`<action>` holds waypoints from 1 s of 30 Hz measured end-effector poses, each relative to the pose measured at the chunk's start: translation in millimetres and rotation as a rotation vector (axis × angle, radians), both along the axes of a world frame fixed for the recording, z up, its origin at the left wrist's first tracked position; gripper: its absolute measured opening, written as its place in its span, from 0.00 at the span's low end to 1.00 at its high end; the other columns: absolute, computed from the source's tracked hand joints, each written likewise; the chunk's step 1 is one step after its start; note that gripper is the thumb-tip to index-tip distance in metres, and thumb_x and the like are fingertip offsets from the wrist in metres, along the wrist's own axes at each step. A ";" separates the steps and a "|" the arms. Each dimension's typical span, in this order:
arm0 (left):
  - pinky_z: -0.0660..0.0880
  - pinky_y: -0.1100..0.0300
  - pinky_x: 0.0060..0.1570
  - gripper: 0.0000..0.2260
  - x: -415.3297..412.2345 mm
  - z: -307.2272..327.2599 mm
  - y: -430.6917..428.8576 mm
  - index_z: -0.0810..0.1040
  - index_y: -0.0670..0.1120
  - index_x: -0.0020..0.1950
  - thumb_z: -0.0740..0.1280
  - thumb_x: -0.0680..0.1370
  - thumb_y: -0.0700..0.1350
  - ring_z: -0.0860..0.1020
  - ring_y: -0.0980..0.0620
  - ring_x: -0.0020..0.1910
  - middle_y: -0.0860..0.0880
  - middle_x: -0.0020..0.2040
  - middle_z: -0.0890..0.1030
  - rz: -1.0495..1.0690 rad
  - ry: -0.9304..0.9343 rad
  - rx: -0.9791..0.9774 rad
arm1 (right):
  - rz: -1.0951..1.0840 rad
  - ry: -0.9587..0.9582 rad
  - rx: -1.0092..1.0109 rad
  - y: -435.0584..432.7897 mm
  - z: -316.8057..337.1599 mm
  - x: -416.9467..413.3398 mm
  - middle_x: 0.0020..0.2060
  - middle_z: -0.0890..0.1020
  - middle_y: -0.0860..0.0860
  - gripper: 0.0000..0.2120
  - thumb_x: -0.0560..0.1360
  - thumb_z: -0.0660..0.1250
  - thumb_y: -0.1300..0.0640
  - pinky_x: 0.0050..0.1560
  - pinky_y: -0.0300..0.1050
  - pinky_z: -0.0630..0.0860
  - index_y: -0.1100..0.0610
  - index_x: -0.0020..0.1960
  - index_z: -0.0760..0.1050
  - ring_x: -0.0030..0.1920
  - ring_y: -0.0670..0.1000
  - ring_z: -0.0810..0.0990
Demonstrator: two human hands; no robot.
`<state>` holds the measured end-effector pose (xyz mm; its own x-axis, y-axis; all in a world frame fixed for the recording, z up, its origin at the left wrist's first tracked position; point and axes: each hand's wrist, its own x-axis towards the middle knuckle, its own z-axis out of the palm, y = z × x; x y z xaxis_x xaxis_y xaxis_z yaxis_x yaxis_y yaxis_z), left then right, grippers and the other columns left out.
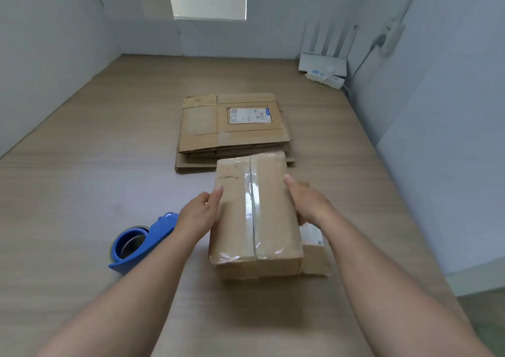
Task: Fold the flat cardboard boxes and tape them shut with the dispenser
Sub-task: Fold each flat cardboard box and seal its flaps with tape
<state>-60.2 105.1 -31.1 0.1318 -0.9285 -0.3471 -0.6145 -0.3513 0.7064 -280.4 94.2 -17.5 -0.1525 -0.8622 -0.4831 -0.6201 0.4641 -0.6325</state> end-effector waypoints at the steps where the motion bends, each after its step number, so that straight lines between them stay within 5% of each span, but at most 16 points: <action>1: 0.68 0.55 0.50 0.21 0.8 1.6 3.6 0.72 0.45 0.53 0.51 0.81 0.62 0.72 0.48 0.49 0.52 0.41 0.73 0.005 -0.023 -0.020 | 0.003 0.042 0.035 4.0 -0.9 -1.1 0.40 0.82 0.55 0.38 0.70 0.43 0.25 0.47 0.46 0.76 0.54 0.47 0.78 0.39 0.55 0.81; 2: 0.70 0.55 0.50 0.24 0.9 2.0 6.2 0.73 0.43 0.50 0.51 0.80 0.63 0.73 0.46 0.48 0.51 0.40 0.73 0.002 -0.011 -0.020 | -0.008 0.064 0.071 9.6 -2.0 -2.1 0.42 0.81 0.56 0.41 0.68 0.44 0.23 0.45 0.45 0.75 0.56 0.47 0.78 0.39 0.55 0.80; 5: 0.79 0.47 0.52 0.31 -2.0 4.7 11.4 0.75 0.40 0.55 0.51 0.78 0.66 0.80 0.44 0.48 0.44 0.47 0.79 0.041 0.178 0.070 | -0.080 0.008 0.106 24.1 -7.5 -2.7 0.60 0.78 0.57 0.54 0.57 0.48 0.17 0.60 0.52 0.74 0.58 0.60 0.78 0.57 0.59 0.77; 10: 0.80 0.52 0.44 0.31 -1.6 43.0 11.4 0.76 0.47 0.59 0.48 0.77 0.70 0.81 0.44 0.46 0.42 0.48 0.81 0.020 0.284 0.088 | -0.010 0.009 -0.088 27.5 30.7 -9.2 0.57 0.81 0.56 0.36 0.73 0.55 0.29 0.59 0.48 0.73 0.58 0.60 0.79 0.57 0.57 0.78; 14: 0.81 0.52 0.46 0.27 -4.7 95.7 12.1 0.79 0.51 0.49 0.49 0.78 0.68 0.82 0.49 0.44 0.46 0.44 0.83 0.054 0.477 -0.111 | -0.028 -0.123 -0.343 26.5 66.9 -17.2 0.52 0.83 0.48 0.28 0.70 0.63 0.32 0.59 0.50 0.75 0.52 0.57 0.79 0.53 0.50 0.80; 16: 0.79 0.56 0.39 0.22 -9.8 118.4 16.0 0.76 0.53 0.44 0.49 0.80 0.64 0.80 0.52 0.39 0.50 0.39 0.81 0.099 0.554 -0.280 | 0.038 -0.263 -0.430 27.0 73.0 -22.3 0.56 0.82 0.45 0.32 0.65 0.70 0.34 0.62 0.50 0.74 0.45 0.65 0.73 0.57 0.47 0.79; 19: 0.76 0.56 0.38 0.23 -11.5 133.4 24.3 0.74 0.49 0.40 0.49 0.81 0.62 0.77 0.52 0.34 0.50 0.35 0.77 0.155 0.619 -0.451 | 0.188 -0.228 -0.482 33.7 71.2 -29.4 0.64 0.75 0.41 0.36 0.67 0.70 0.53 0.63 0.42 0.70 0.41 0.73 0.63 0.64 0.43 0.73; 22: 0.77 0.55 0.40 0.28 -4.0 117.0 32.4 0.74 0.45 0.55 0.47 0.79 0.66 0.79 0.51 0.41 0.46 0.42 0.80 0.165 0.654 -0.366 | 0.162 -0.217 -0.471 50.8 67.2 -31.1 0.55 0.79 0.41 0.27 0.70 0.61 0.69 0.53 0.29 0.71 0.49 0.65 0.74 0.55 0.39 0.76; 24: 0.77 0.48 0.50 0.34 3.0 97.9 38.3 0.74 0.47 0.61 0.46 0.74 0.71 0.79 0.48 0.51 0.45 0.49 0.81 0.135 0.624 -0.250 | 0.021 -0.214 -0.399 58.2 54.4 -28.8 0.45 0.83 0.50 0.18 0.72 0.56 0.72 0.45 0.38 0.73 0.57 0.48 0.81 0.46 0.47 0.79; 26: 0.75 0.43 0.56 0.39 7.3 80.2 43.8 0.75 0.48 0.61 0.45 0.68 0.74 0.78 0.46 0.55 0.43 0.53 0.80 0.107 0.560 -0.113 | -0.065 -0.252 -0.268 63.2 40.5 -23.4 0.42 0.82 0.57 0.13 0.74 0.55 0.69 0.40 0.43 0.71 0.59 0.40 0.76 0.40 0.52 0.80; 30: 0.78 0.46 0.52 0.37 8.7 56.8 49.2 0.67 0.47 0.70 0.52 0.73 0.73 0.75 0.45 0.60 0.44 0.65 0.74 0.075 0.342 0.076 | -0.065 -0.304 -0.147 75.3 23.9 -10.2 0.41 0.80 0.52 0.06 0.78 0.61 0.55 0.40 0.44 0.71 0.55 0.44 0.74 0.41 0.52 0.80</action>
<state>-51.4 154.3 25.7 0.0629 -0.8904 -0.4509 -0.3178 -0.4461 0.8366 -290.6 169.5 6.4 -0.0773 -0.9191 -0.3865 -0.3650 0.3868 -0.8468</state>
